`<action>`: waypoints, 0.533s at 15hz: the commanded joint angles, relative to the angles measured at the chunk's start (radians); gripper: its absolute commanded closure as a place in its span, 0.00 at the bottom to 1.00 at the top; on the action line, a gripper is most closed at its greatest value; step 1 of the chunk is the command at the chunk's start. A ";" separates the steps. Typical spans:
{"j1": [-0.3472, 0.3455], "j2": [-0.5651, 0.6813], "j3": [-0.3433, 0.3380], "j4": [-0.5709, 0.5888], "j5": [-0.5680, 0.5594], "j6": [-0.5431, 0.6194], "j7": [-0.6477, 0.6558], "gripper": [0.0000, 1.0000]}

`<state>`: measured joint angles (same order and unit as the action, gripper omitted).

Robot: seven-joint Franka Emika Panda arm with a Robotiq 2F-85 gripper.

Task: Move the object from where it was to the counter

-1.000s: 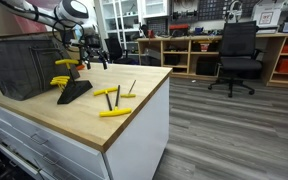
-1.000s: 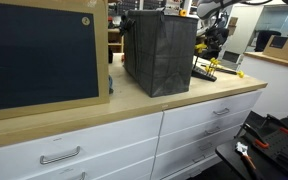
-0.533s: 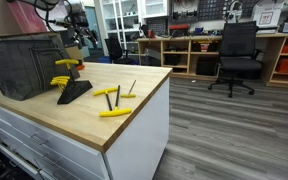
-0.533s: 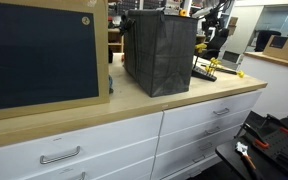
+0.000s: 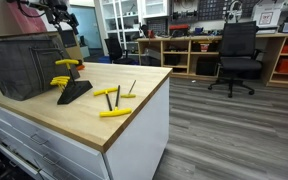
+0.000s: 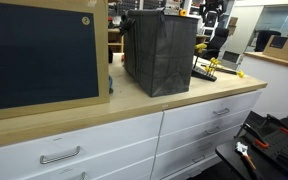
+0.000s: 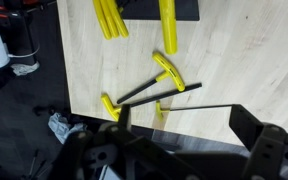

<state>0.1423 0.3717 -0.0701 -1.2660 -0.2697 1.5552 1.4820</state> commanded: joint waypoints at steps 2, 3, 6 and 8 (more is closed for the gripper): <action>0.030 -0.138 0.034 -0.162 -0.010 0.034 -0.030 0.00; 0.035 -0.164 0.042 -0.191 -0.008 0.040 -0.032 0.00; 0.026 -0.231 0.075 -0.273 0.003 0.057 -0.036 0.00; 0.019 -0.286 0.090 -0.349 0.004 0.088 -0.050 0.00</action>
<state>0.1782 0.1966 -0.0025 -1.4680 -0.2697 1.5751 1.4729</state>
